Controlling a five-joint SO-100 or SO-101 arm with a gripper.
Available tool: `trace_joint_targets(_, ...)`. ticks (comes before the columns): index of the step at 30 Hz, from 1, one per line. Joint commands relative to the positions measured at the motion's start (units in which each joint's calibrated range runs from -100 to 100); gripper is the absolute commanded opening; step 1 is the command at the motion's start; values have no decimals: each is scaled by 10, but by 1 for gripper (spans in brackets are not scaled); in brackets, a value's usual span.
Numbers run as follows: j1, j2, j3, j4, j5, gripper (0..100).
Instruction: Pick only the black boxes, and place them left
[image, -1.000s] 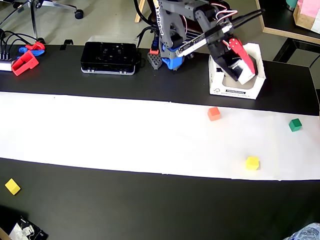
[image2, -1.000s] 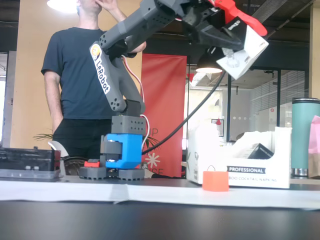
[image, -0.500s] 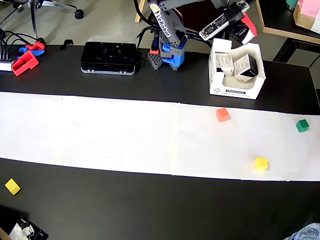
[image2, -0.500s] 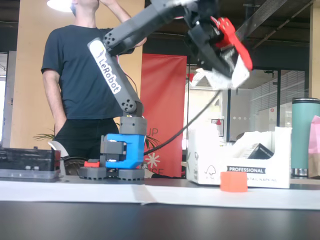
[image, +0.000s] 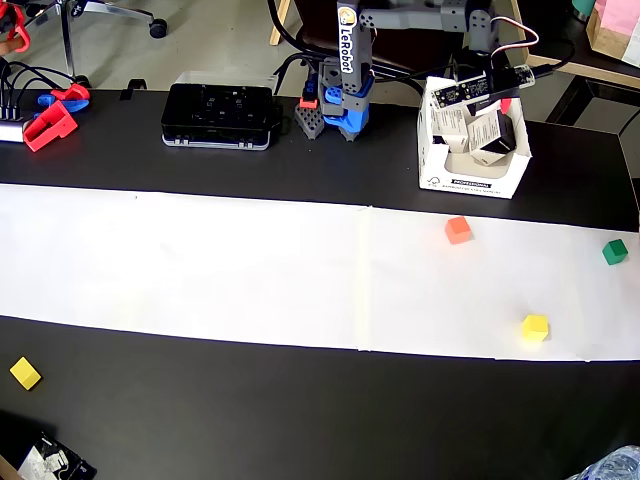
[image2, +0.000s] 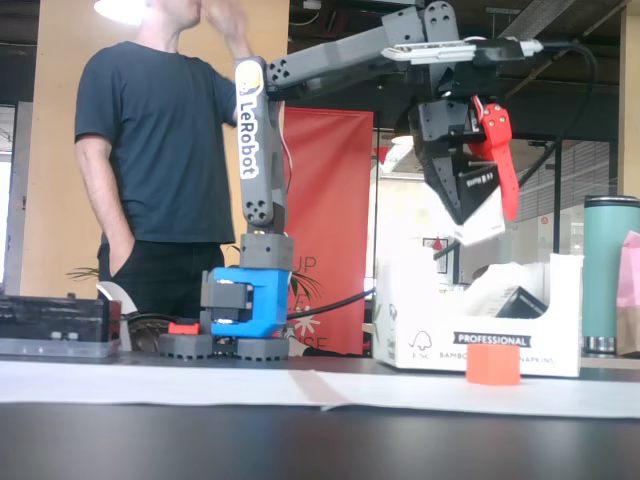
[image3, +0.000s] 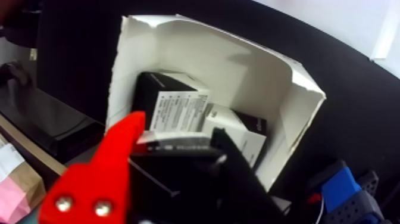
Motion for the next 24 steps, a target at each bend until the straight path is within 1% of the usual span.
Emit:
trace_joint_targets(1, -6, -7, -56, 22, 1, 41)
trace_joint_targets(3, -6, -7, -57, 25, 1, 48)
trace_joint_targets(5, -5, -8, -63, 25, 5, 50)
trace_joint_targets(7, -4, -19, -63, 25, 30, 50)
trace_joint_targets(11, 31, -113, -62, 17, 90, 50)
trace_joint_targets(15, 94, -209, -56, 16, 151, 50)
trace_joint_targets(17, 142, -249, -55, 0, 171, 44)
trace_joint_targets(24, 367, -332, -34, -105, 200, 4)
